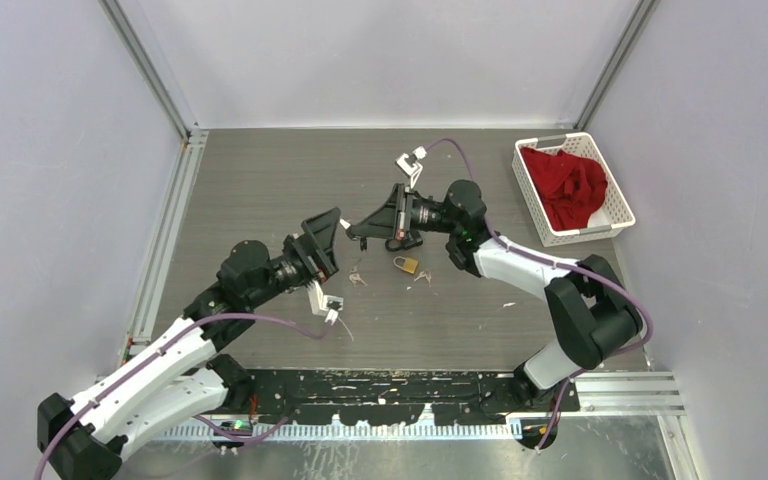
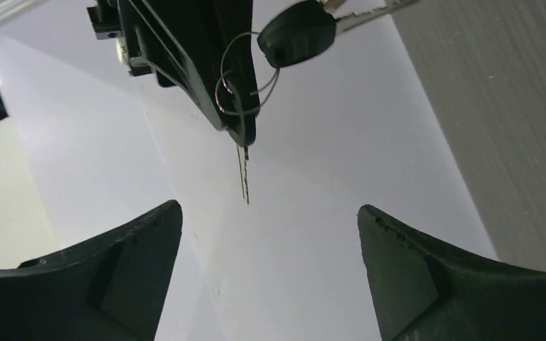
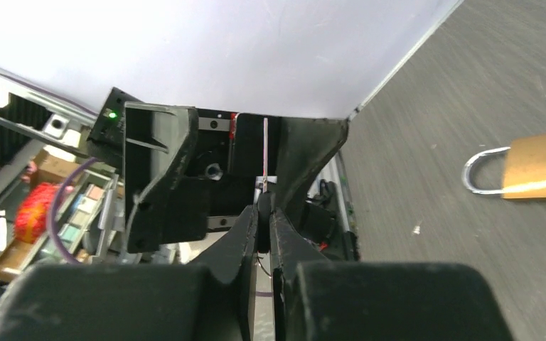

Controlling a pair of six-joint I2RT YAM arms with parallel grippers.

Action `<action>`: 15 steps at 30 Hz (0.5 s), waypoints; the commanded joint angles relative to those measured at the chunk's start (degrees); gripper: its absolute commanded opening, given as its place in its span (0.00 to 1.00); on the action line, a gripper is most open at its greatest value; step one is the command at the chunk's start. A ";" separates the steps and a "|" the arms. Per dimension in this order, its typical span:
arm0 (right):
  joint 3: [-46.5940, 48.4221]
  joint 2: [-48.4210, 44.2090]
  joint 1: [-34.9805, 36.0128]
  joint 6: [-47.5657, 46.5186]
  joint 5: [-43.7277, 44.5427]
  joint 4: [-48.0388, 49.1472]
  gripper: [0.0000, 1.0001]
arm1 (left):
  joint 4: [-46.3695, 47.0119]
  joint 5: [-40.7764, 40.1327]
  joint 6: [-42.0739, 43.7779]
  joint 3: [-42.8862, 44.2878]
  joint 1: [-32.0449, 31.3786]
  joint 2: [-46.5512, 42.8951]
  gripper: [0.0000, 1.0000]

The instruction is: Unlock with the key

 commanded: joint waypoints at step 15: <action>13.52 -14.80 -5.65 -43.15 25.00 -63.18 0.01 | -54.46 -7.19 -70.16 37.84 0.37 25.26 0.99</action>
